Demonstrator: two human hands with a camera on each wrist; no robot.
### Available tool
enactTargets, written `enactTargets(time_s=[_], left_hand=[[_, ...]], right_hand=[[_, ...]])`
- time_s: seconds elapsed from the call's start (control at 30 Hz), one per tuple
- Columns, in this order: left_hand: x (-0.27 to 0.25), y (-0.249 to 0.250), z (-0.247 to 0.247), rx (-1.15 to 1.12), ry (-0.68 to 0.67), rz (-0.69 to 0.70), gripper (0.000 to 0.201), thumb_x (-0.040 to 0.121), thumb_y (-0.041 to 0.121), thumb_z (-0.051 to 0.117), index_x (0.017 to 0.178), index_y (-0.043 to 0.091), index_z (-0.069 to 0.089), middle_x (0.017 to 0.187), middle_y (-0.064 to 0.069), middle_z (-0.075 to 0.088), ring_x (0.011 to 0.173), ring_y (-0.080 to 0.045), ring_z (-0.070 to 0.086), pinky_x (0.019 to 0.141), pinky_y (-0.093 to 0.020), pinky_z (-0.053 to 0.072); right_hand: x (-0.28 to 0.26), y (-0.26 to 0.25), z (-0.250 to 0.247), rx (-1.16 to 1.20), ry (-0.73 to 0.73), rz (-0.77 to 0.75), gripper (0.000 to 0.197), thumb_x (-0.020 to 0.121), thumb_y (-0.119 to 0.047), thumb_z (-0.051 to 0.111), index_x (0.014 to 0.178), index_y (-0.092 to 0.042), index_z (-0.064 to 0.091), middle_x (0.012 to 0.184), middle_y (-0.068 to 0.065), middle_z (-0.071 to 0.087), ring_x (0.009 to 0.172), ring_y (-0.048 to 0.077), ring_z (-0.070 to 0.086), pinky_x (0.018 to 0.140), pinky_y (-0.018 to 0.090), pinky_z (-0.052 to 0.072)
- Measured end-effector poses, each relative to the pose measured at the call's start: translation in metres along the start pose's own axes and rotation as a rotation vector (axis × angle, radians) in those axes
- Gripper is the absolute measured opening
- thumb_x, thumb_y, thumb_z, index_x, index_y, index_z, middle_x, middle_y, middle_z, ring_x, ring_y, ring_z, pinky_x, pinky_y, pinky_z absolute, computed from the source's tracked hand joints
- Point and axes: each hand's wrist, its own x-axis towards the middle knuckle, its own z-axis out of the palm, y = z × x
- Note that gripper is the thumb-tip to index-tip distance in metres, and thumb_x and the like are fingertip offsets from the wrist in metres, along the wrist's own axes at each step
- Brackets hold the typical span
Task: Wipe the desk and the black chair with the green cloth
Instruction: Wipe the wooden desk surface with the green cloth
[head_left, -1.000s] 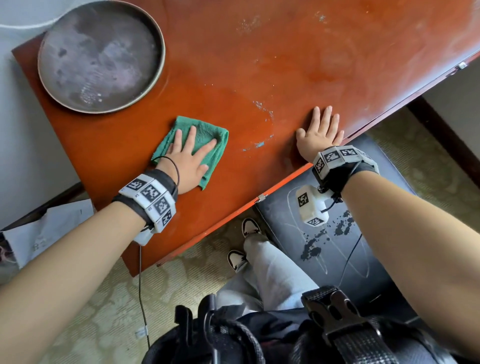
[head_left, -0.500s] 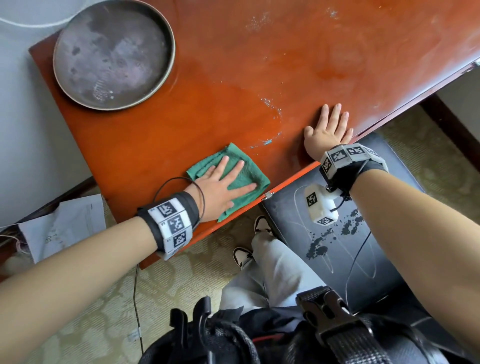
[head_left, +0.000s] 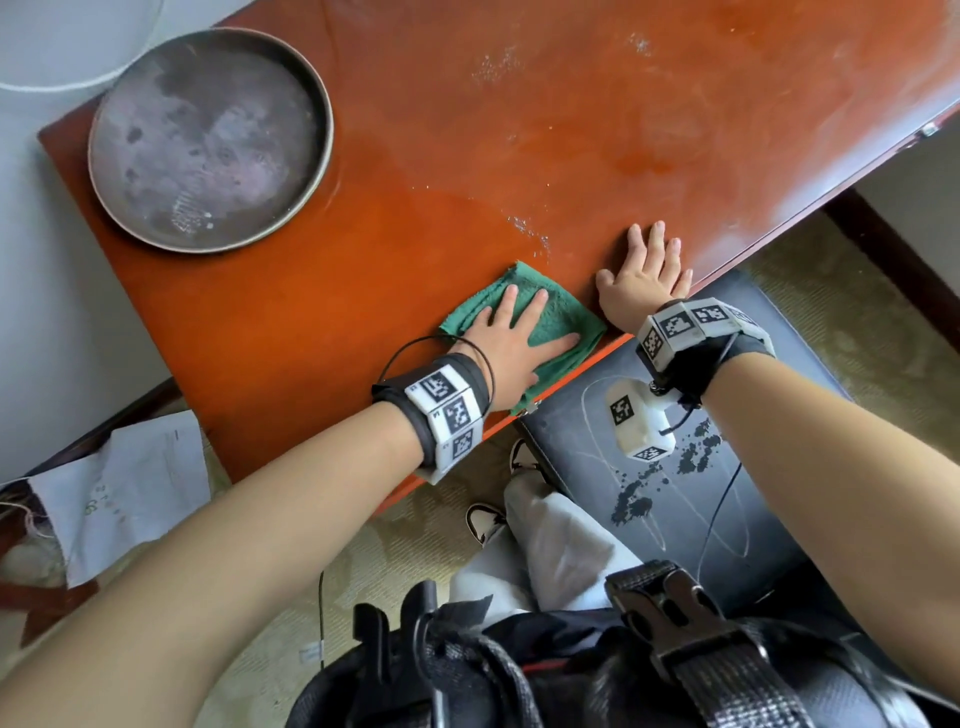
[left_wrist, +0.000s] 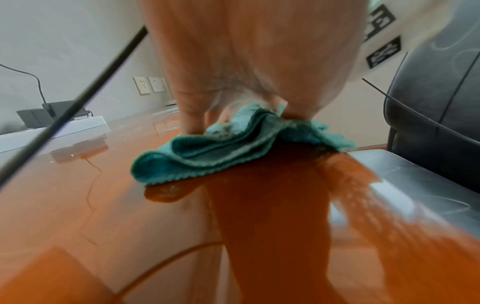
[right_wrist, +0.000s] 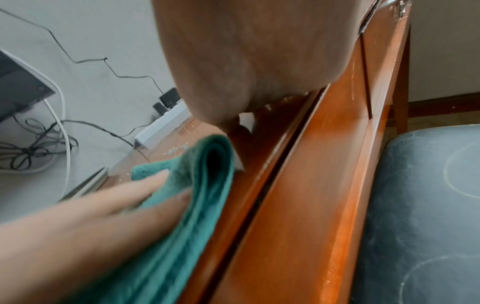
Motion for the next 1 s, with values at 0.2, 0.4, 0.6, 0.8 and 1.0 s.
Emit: enactTargets(time_s=[0.2,0.4,0.6,0.8,1.0], left_hand=[[-0.021,-0.024,0.010,0.117,-0.058,0.046,0.064,0.102,0.037,0.030,0.145,0.043,-0.017,0.155,-0.010,-0.026,0.143,-0.039,-0.014,0.116,-0.046,0.012],[-0.040,-0.033,0.024,0.243,-0.116,0.091,0.069,0.102,0.037,0.031,0.144,0.039,-0.024,0.153,-0.016,-0.028,0.142,-0.043,-0.013,0.115,-0.049,0.017],[-0.040,-0.024,0.024,0.251,-0.130,0.100,0.070,0.102,0.036,0.030,0.143,0.036,-0.027,0.151,-0.020,-0.030,0.140,-0.047,-0.013,0.113,-0.052,0.019],[-0.009,-0.004,0.003,0.154,-0.088,0.101,0.069,0.102,0.035,0.032,0.144,0.039,-0.023,0.152,-0.017,-0.028,0.140,-0.046,-0.015,0.113,-0.052,0.015],[0.035,0.006,-0.033,0.070,-0.093,0.086,0.069,0.102,0.031,0.035,0.145,0.044,-0.018,0.153,-0.011,-0.029,0.141,-0.041,-0.017,0.115,-0.052,0.012]], right_hand=[[0.011,0.004,-0.018,0.024,0.096,-0.072,0.056,0.087,-0.016,0.047,0.141,-0.021,0.034,0.155,0.002,0.019,0.139,0.029,0.019,0.115,0.040,0.013],[0.040,0.033,-0.045,-0.017,0.065,-0.302,0.052,0.092,-0.015,0.041,0.143,-0.021,0.035,0.153,0.000,0.026,0.139,0.028,0.020,0.114,0.040,0.018],[0.059,0.054,-0.057,-0.137,0.131,-0.369,0.049,0.096,-0.018,0.037,0.145,-0.021,0.033,0.156,0.002,0.023,0.143,0.029,0.017,0.116,0.046,0.015],[0.057,0.051,-0.050,-0.095,0.146,-0.350,0.053,0.090,-0.027,0.030,0.140,-0.017,0.042,0.152,0.007,0.031,0.139,0.035,0.025,0.114,0.048,0.019],[0.056,0.050,-0.047,-0.114,0.165,-0.327,0.050,0.090,-0.029,0.036,0.136,-0.012,0.046,0.149,0.010,0.035,0.137,0.036,0.028,0.111,0.047,0.019]])
